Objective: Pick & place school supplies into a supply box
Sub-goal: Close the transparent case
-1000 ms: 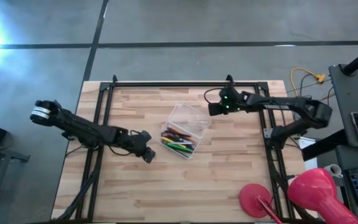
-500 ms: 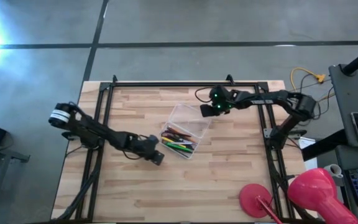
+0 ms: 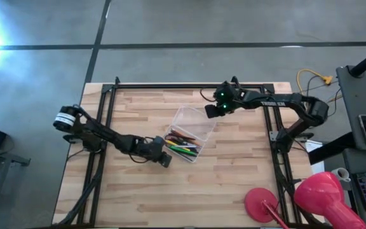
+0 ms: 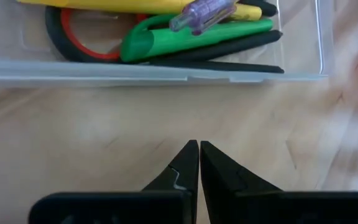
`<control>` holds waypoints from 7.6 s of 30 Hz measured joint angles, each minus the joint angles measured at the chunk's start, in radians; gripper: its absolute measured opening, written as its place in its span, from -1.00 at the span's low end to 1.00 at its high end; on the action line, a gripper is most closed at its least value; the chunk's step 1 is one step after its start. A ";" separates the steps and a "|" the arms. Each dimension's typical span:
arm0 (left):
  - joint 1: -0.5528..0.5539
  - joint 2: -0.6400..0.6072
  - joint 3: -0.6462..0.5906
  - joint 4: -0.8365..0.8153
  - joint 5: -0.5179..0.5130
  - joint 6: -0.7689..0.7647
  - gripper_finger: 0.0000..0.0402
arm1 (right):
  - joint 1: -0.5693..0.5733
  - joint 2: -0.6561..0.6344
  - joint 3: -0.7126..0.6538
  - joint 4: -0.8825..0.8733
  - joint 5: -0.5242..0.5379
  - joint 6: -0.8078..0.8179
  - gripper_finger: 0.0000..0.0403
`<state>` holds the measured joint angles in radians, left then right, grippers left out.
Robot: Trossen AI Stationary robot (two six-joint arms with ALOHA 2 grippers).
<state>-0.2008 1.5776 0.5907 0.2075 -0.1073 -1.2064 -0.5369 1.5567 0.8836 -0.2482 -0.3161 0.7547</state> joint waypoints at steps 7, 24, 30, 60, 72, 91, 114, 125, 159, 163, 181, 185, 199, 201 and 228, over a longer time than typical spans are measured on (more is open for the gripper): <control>-0.002 0.000 0.000 -0.001 0.000 -0.002 -1.00 | -0.013 0.002 -0.025 -0.034 0.204 0.017 -0.96; -0.001 -0.001 0.000 -0.002 -0.022 -0.001 -1.00 | 0.036 0.084 -0.027 0.061 -0.033 0.074 -0.96; 0.000 -0.001 0.004 -0.002 -0.033 0.000 -1.00 | 0.065 0.041 -0.027 0.069 -0.093 0.078 -0.96; 0.006 -0.001 0.032 -0.001 -0.085 0.050 -1.00 | 0.328 0.048 0.110 0.158 -0.049 0.185 -0.96; 0.010 -0.001 0.032 -0.001 -0.112 0.050 -1.00 | 0.455 0.194 0.108 0.199 -0.023 0.241 -0.96; 0.019 -0.047 0.034 0.004 -0.138 0.072 -1.00 | 0.484 0.256 0.147 0.335 -0.018 0.302 -0.96; -0.007 -0.104 0.034 -0.087 -0.142 0.087 -1.00 | 0.516 0.421 0.281 0.325 -0.055 0.277 -0.96; 0.002 -0.042 0.031 -0.102 -0.137 0.087 -1.00 | 0.513 0.415 0.273 0.325 -0.051 0.266 -0.96; 0.055 0.005 0.030 -0.012 -0.147 0.132 -1.00 | 0.511 0.408 0.272 0.277 -0.052 0.239 -0.96; 0.056 0.005 0.030 -0.009 -0.147 0.132 -1.00 | 0.511 0.409 0.272 0.276 -0.052 0.236 -0.96; 0.015 0.034 0.032 0.019 -0.136 0.215 -1.00 | 0.511 0.376 0.270 0.252 -0.076 0.170 -0.96; -0.040 -0.020 0.034 -0.040 -0.138 0.229 -1.00 | 0.513 0.286 0.268 0.216 -0.079 0.106 -0.96; -0.116 -0.208 0.032 -0.139 -0.247 0.231 -1.00 | 0.506 0.027 0.272 0.146 0.110 -0.109 -0.96; -0.112 -0.209 0.032 -0.145 -0.246 0.246 -1.00 | 0.506 0.034 0.272 0.137 0.114 -0.104 -0.96; -0.116 -0.018 0.029 -0.007 -0.212 0.245 -1.00 | 0.526 0.414 0.272 0.272 -0.142 0.078 -0.96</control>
<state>-0.3170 1.5593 0.6197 0.2004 -0.3189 -0.9619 -0.0113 1.9709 1.1557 0.0236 -0.4578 0.8326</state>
